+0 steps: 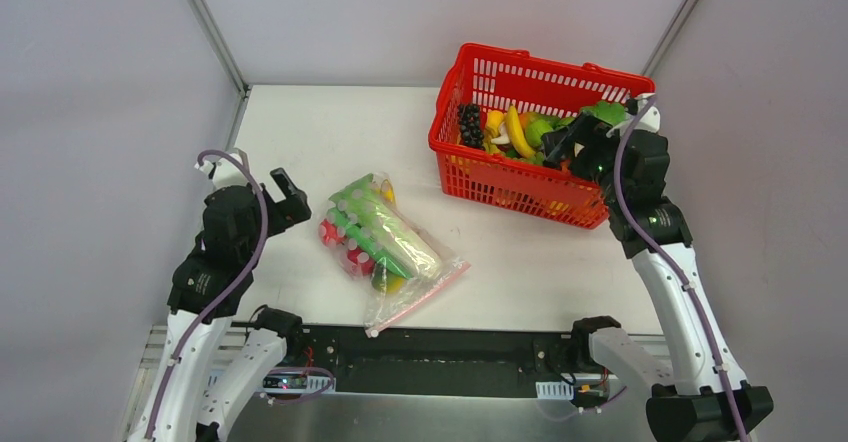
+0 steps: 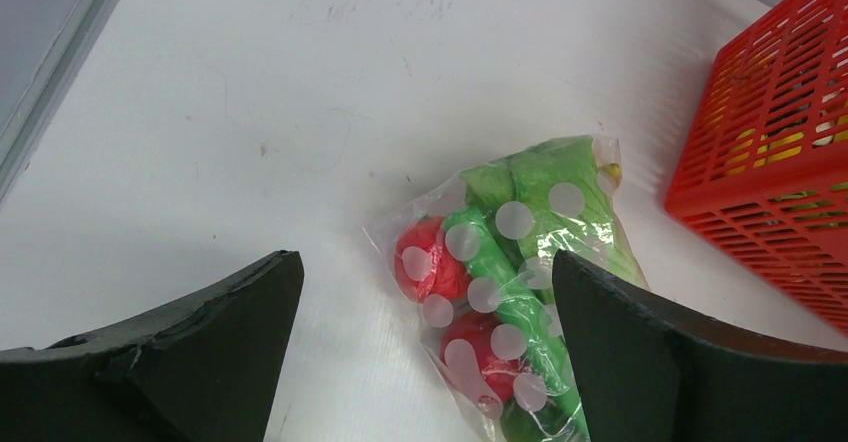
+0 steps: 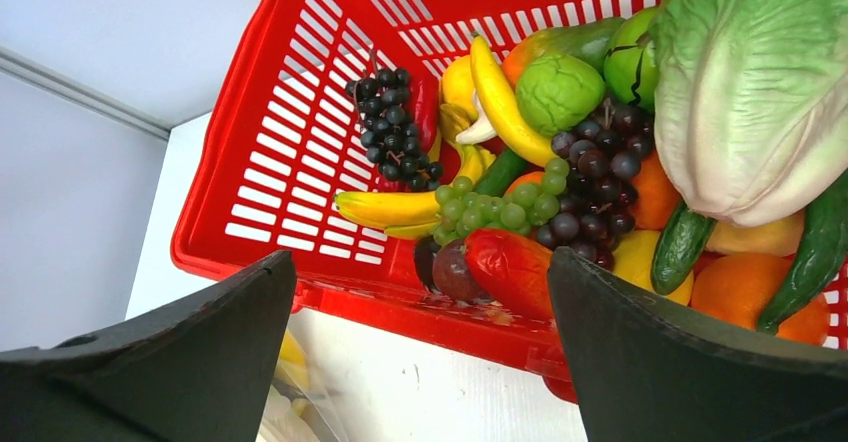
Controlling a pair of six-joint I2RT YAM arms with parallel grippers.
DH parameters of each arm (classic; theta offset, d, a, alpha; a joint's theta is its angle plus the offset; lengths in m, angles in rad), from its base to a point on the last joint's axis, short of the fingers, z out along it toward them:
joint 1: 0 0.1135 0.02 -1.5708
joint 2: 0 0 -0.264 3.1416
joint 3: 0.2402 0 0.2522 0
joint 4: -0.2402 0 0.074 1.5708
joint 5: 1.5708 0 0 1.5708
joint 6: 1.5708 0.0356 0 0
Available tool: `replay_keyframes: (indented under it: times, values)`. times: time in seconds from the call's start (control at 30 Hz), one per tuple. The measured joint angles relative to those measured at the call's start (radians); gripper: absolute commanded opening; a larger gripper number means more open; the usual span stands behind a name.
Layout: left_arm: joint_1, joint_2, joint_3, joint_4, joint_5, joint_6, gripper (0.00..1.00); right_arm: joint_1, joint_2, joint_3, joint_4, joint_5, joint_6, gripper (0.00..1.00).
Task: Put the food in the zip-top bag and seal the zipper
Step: Reset both arms
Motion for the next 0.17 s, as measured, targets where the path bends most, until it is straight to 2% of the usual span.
replay_keyframes:
  times: [0.17]
  values:
    - [0.0,-0.001,0.003,-0.002,0.0,-0.009,0.99,0.0,-0.002,-0.008,0.001,-0.024,0.0,1.0]
